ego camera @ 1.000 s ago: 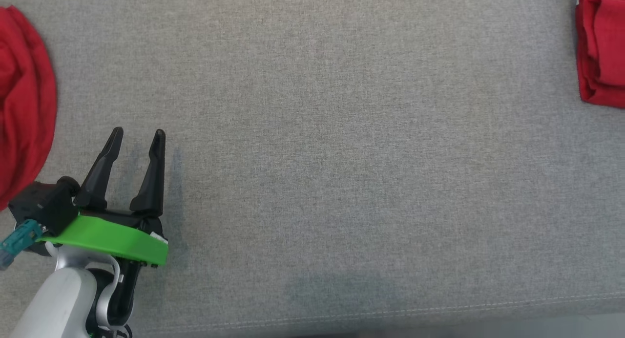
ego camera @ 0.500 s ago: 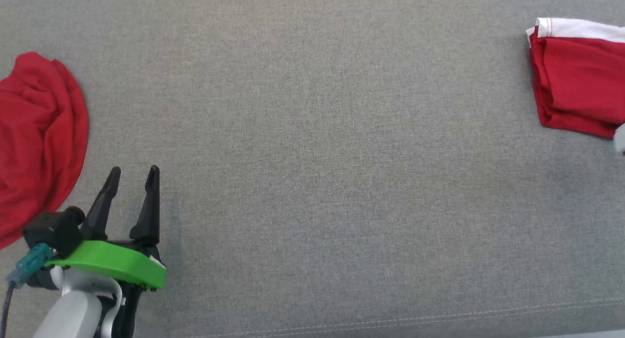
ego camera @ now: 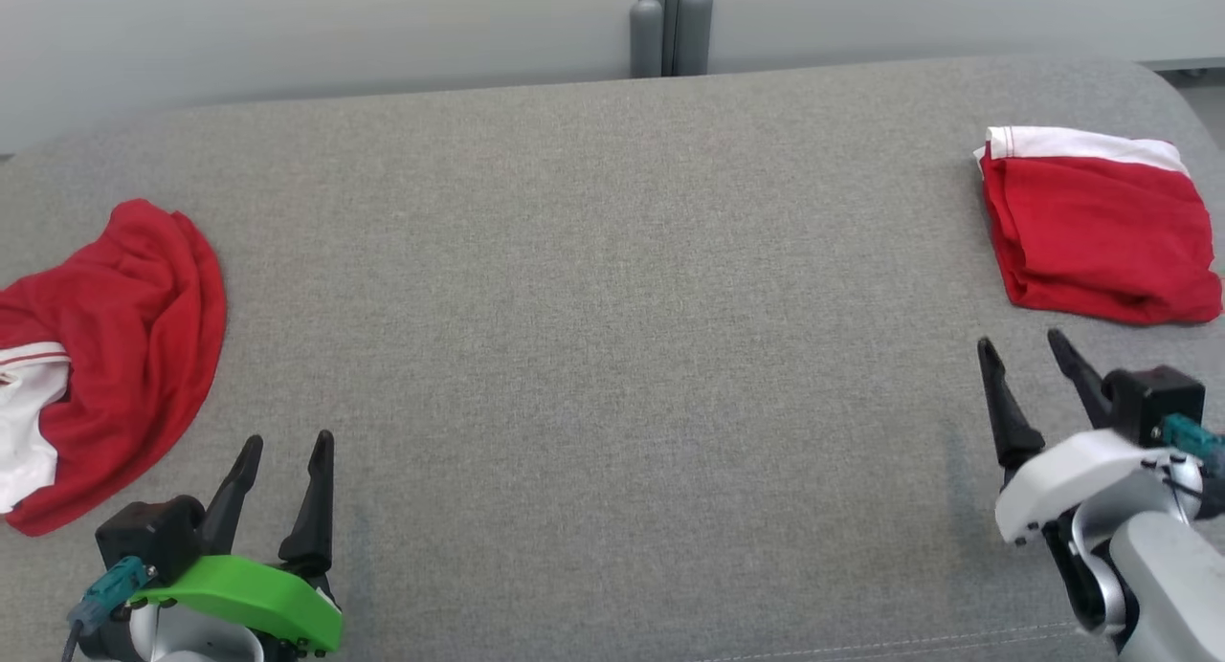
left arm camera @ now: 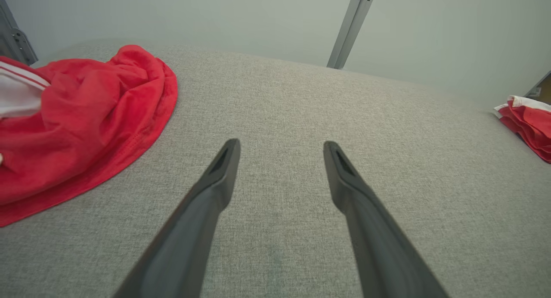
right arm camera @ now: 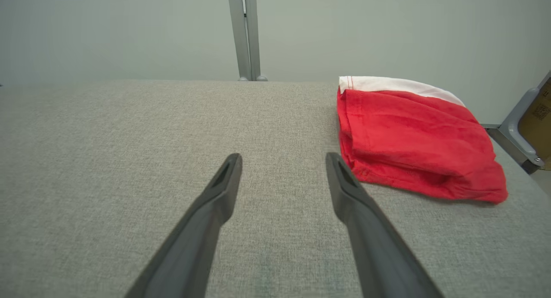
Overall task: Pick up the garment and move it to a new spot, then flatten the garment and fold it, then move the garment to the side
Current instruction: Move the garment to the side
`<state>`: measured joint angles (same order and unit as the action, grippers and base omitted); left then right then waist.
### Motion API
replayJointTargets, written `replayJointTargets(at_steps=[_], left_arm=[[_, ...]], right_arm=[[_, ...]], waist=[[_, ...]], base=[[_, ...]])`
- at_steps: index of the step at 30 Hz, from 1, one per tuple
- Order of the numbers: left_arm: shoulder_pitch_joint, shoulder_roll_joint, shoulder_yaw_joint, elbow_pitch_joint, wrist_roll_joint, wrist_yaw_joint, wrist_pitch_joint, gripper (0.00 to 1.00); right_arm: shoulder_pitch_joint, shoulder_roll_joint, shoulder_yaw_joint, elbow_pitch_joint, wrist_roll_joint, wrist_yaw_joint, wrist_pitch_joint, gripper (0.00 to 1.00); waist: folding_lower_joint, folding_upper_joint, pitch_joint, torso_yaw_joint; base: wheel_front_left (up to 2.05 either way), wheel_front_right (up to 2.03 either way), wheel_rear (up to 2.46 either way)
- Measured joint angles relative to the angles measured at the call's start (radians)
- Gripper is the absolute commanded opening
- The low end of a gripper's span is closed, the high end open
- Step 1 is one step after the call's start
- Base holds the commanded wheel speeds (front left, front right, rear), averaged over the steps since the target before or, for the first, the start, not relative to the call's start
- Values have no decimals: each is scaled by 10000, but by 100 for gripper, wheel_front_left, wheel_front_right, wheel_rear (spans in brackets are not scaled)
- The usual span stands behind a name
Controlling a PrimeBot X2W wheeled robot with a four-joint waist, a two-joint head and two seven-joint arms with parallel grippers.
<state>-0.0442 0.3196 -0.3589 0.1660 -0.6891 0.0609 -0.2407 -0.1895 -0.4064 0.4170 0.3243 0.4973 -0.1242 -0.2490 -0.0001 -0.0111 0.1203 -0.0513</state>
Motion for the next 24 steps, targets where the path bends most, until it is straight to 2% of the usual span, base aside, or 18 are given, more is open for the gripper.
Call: replayJointTargets(at_steps=[8,11,24], left_arm=[[337,-224,263,433,17,8,-71,100],[465,-238,305,489,77,8,-73,100],[490,-428,642,447,228,-79,-81,100]], right_arm=[[1295,397,-307,75,-222,-10,-2,100],[1555,541,-938,-35,-472,-10,-10,100],[2161,941,-1883,-794,-1383,-10,-12,100]], waist=[[0,0,-761,-28],[0,0,-1005,2],[0,0,-1148,397]], base=[[0,0,0],[0,0,0],[0,0,0]])
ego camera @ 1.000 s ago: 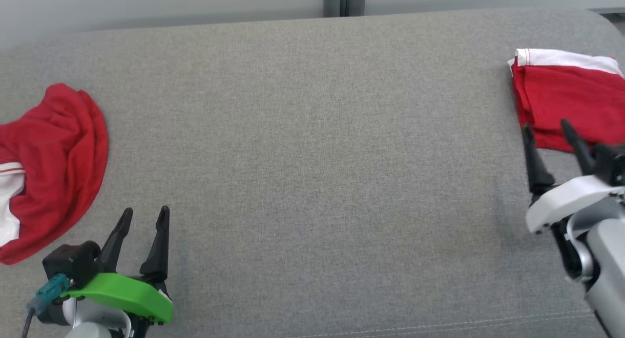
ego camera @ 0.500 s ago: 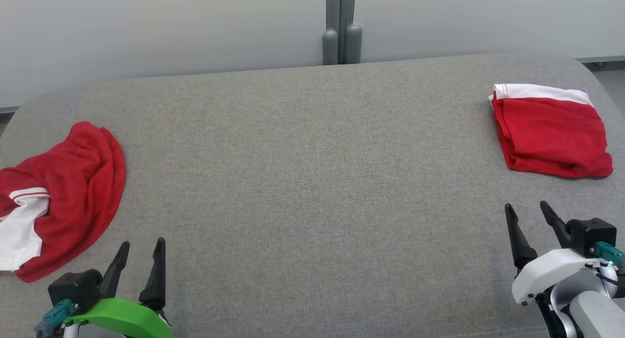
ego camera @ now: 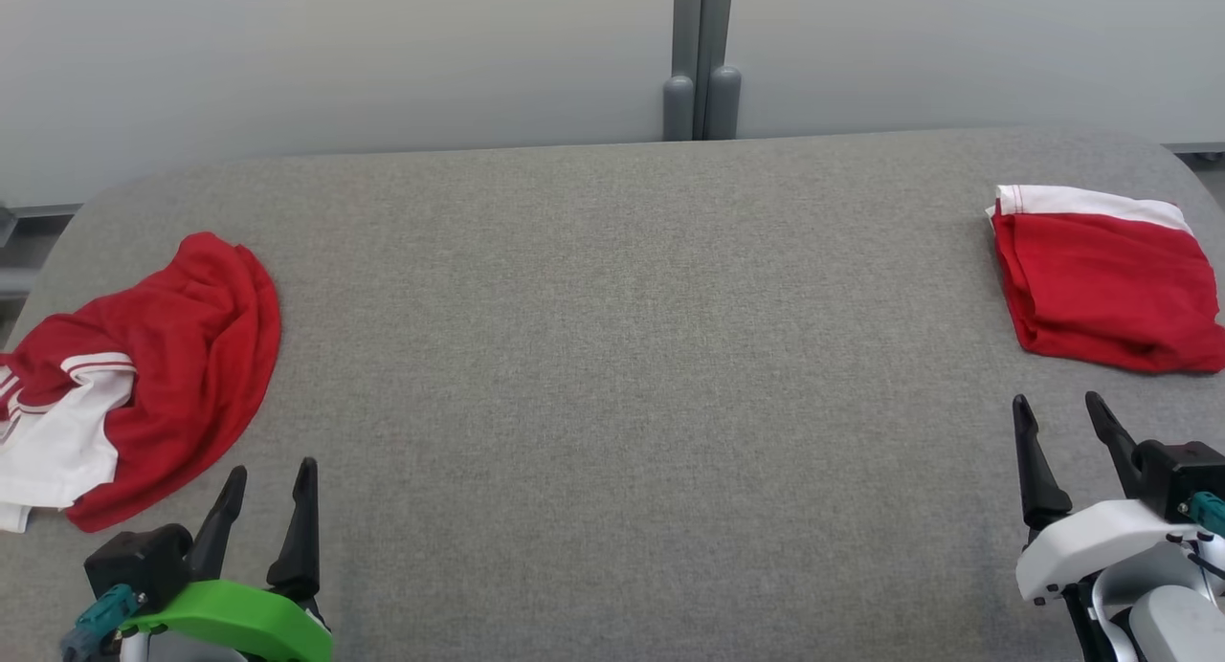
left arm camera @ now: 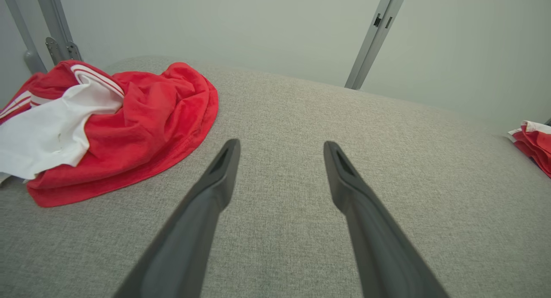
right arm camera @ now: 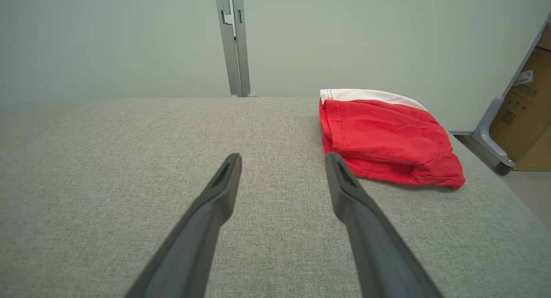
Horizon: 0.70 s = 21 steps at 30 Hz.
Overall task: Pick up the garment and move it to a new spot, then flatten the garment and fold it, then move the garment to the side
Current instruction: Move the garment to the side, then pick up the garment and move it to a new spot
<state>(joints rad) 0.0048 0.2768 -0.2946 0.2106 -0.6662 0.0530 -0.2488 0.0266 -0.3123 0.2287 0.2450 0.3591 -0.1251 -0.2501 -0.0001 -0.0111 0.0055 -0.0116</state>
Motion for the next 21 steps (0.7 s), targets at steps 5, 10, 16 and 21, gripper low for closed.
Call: replayJointTargets(at_steps=[5,10,16,21], left_arm=[[-3,-81,52,-38,59,-4,0,100],[-3,-146,107,-48,173,-12,0,100],[35,-288,660,-155,199,4,0,100],[464,-416,1097,-259,203,102,-2,100]], right_arm=[[221,130,-109,-278,-174,0,0,100],[300,326,104,-516,-347,0,-2,100],[275,479,694,-652,-637,21,0,100],[190,616,1179,-635,-796,286,0,100]], waist=[[0,0,0,253],[0,0,17,665],[0,0,33,1339],[0,0,25,1965]], base=[[0,0,0],[0,0,0],[0,0,0],[0,0,0]])
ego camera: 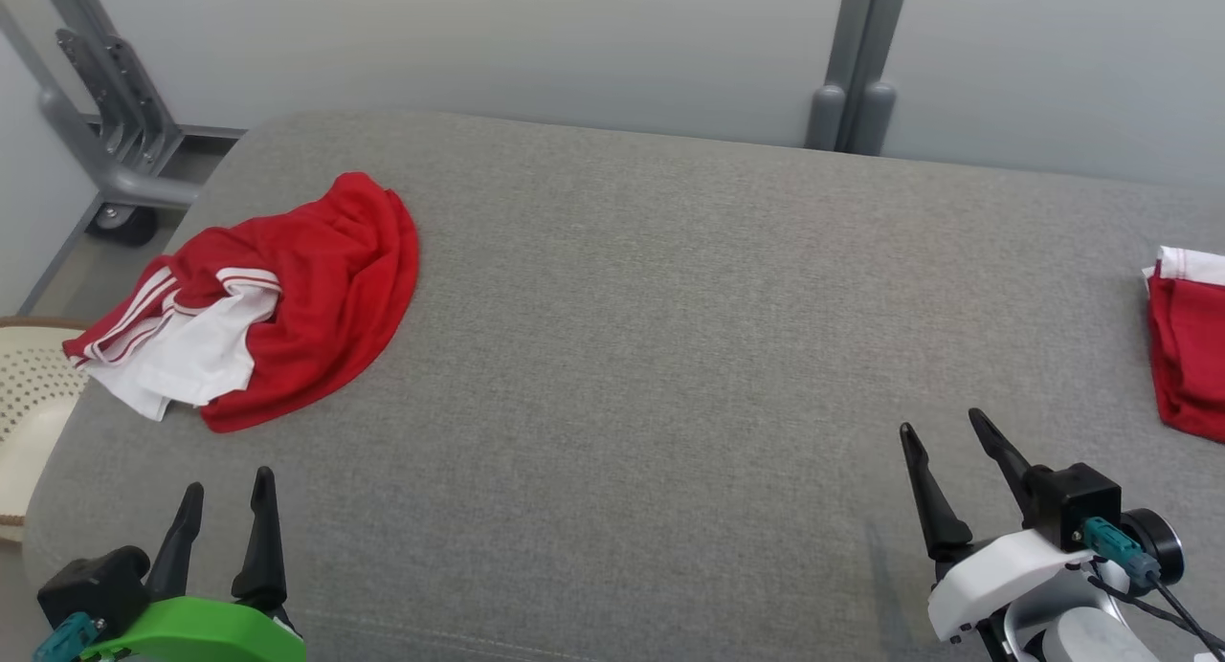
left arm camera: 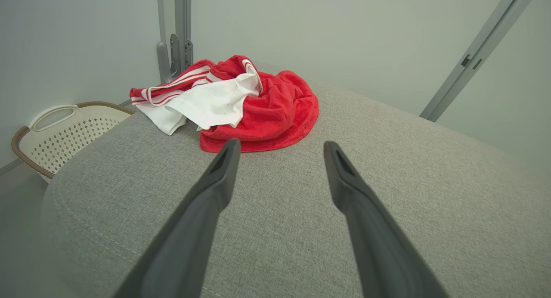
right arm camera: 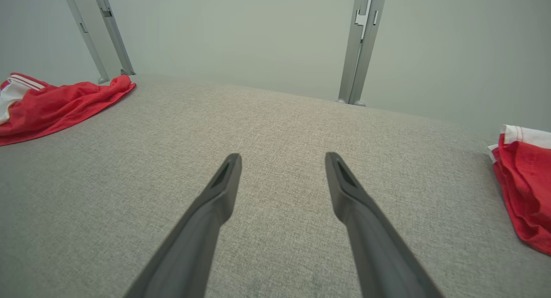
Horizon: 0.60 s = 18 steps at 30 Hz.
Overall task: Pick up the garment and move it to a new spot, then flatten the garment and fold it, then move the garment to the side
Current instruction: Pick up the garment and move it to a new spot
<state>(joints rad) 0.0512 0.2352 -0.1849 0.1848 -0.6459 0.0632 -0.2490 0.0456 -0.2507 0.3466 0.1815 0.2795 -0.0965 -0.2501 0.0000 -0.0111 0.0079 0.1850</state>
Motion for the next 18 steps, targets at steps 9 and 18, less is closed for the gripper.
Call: replayJointTargets(at_steps=[9,18], left_arm=[[362,-58,313,-63,115,-2,0,100],[407,2,529,-21,242,-117,0,100]], right_arm=[[-73,107,104,201,-48,73,0,100],[29,318,56,201,-86,8,0,100]], waist=[[0,0,-89,1180],[0,0,-211,2241]], base=[[0,0,0],[0,0,0]])
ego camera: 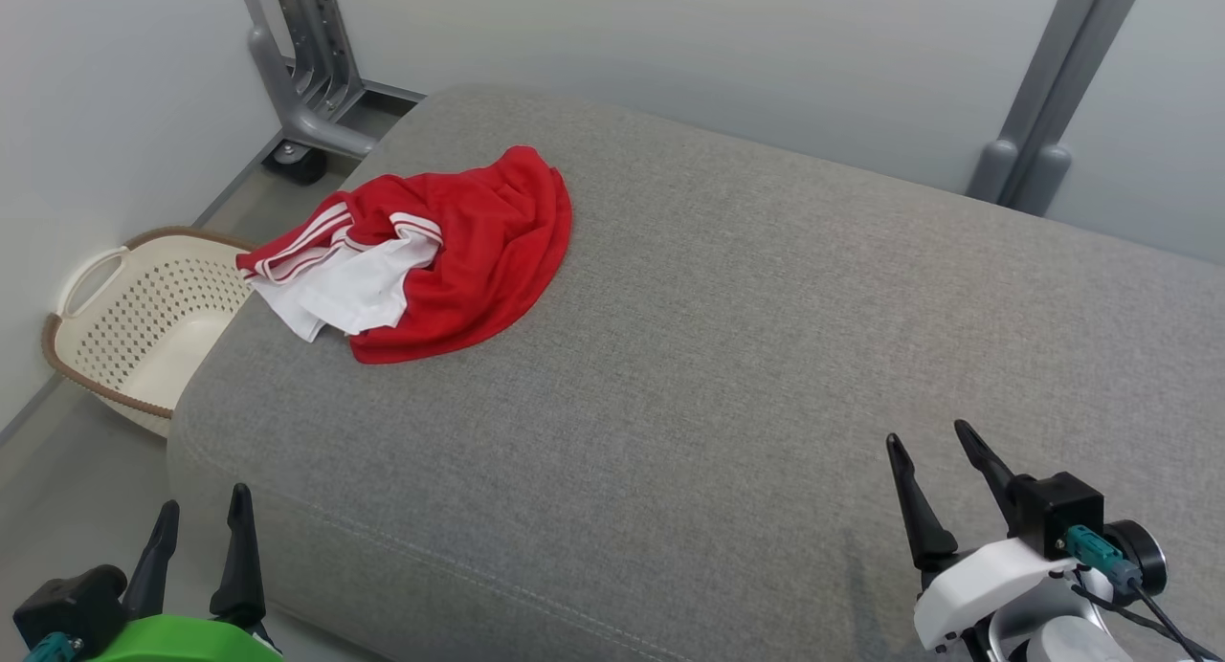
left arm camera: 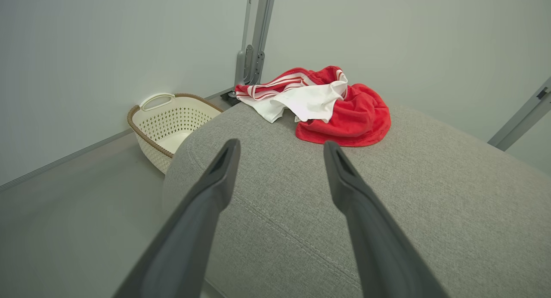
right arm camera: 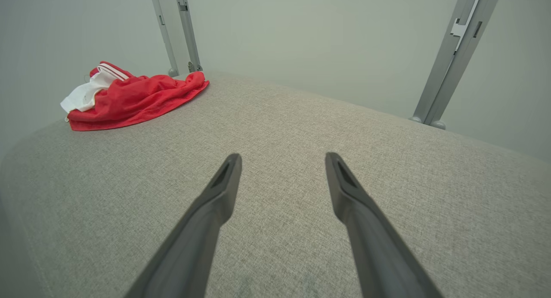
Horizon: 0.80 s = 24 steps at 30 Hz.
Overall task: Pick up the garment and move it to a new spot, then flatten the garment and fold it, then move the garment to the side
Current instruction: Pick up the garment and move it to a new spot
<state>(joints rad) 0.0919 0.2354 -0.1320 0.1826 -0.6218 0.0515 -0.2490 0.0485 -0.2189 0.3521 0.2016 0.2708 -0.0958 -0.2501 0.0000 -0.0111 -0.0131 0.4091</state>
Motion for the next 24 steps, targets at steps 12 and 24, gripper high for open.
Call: replayJointTargets(at_steps=[12,24], left_arm=[[-145,29,40,-192,-50,-451,0,100],[-2756,838,238,52,-826,-696,1758,100]], right_arm=[[-12,-98,25,-278,-313,-27,-2,100],[-816,-579,171,-1049,-711,61,414,100]], waist=[[0,0,371,52],[0,0,1714,-130]], base=[[0,0,0],[0,0,0]])
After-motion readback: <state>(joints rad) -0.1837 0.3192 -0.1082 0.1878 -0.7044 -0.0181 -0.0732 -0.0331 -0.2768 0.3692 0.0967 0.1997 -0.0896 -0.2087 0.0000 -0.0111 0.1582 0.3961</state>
